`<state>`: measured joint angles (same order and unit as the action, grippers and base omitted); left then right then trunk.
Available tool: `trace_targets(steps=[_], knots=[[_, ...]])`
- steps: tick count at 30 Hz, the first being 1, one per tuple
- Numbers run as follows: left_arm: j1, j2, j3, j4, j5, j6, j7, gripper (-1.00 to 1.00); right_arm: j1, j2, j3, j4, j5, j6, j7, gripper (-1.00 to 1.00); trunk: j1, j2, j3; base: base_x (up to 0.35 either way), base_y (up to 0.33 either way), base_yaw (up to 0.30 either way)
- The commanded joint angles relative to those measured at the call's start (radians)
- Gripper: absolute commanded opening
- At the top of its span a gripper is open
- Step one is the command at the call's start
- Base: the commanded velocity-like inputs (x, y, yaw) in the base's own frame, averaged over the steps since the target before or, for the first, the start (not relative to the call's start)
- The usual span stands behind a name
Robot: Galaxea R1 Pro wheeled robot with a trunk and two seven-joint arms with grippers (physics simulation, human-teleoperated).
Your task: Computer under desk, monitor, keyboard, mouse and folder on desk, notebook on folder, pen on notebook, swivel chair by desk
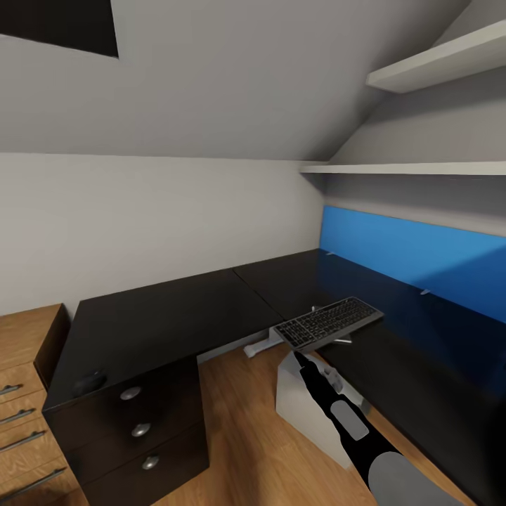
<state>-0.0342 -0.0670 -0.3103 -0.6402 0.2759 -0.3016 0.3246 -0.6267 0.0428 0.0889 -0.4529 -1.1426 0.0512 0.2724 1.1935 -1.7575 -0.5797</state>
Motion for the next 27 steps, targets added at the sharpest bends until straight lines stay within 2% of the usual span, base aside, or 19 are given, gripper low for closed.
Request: trace_targets(steps=[1, 27], knots=[[-0.001, 0.001, -0.007, 0.001, 0.009, -0.005, 0.007, 1.00, -0.001, 0.000, 0.002, 0.000, -0.010, 0.002, 0.002, 1.00, 0.000, 0.000, -0.001, 0.168, 0.138, 0.000], [-0.001, 0.000, -0.008, 0.001, 0.011, -0.004, 0.005, 1.00, -0.001, -0.001, 0.002, -0.001, -0.010, 0.002, 0.002, 1.00, 0.000, 0.000, -0.001, 0.065, 0.023, 0.000]])
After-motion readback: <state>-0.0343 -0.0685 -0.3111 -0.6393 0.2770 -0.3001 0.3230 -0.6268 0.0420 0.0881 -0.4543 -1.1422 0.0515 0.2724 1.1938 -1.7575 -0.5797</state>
